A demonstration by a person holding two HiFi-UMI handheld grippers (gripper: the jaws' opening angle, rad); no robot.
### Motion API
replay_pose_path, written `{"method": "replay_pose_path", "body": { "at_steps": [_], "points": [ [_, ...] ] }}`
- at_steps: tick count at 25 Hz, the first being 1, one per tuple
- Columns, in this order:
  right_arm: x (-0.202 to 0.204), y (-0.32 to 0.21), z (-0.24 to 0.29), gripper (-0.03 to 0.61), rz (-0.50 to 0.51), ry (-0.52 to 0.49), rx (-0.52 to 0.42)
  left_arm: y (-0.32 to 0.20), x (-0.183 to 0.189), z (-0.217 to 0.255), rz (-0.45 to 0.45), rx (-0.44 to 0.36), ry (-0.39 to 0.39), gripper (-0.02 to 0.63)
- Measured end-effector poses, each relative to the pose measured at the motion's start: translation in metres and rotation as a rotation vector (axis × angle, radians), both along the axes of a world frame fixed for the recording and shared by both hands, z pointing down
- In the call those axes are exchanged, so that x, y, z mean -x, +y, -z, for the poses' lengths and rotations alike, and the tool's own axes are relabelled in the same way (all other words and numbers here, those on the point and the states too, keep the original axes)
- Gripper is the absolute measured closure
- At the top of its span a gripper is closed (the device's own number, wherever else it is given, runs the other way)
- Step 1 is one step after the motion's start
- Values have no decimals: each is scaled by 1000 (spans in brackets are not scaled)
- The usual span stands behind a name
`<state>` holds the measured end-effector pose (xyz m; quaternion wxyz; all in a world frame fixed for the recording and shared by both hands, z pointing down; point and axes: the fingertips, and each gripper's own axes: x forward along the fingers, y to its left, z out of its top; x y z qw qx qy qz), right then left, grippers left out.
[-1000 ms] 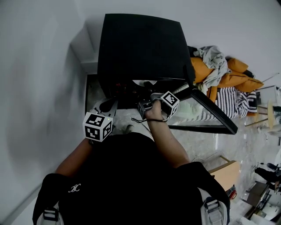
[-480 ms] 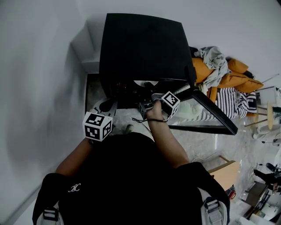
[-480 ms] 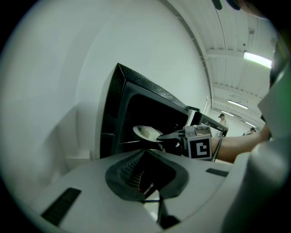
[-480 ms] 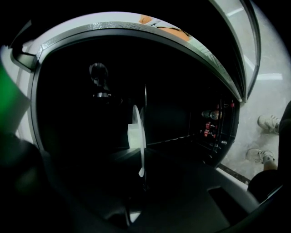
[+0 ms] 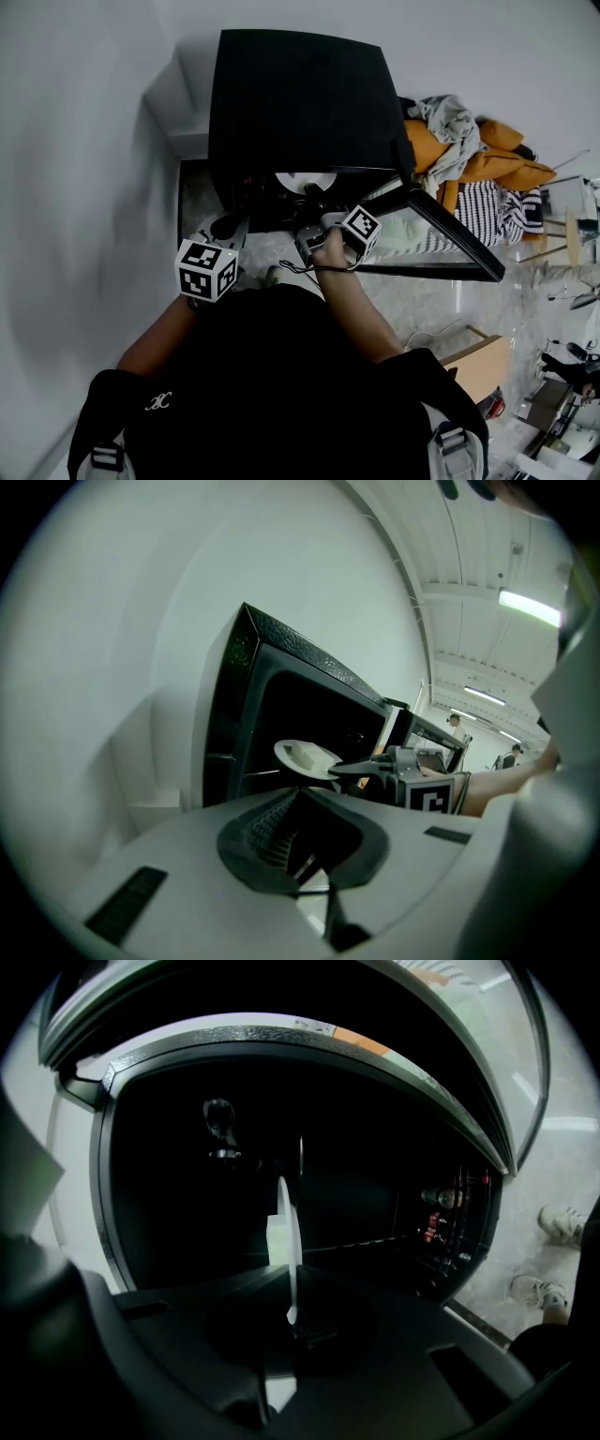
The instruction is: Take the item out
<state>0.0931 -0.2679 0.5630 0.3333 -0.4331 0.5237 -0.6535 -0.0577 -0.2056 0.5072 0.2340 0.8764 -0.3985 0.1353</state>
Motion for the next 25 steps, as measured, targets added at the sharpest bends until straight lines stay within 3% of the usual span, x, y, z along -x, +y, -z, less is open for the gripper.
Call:
{"method": "replay_pose_path", "body": {
  "at_steps": [9,25],
  "points": [
    [9,27,26,555,38,4,-54,-6,-2,9,-34,-10,21,606],
    [2,99,12,555,30,-11,-39,-16,-20,-2,-154,16,23,606]
  ]
}}
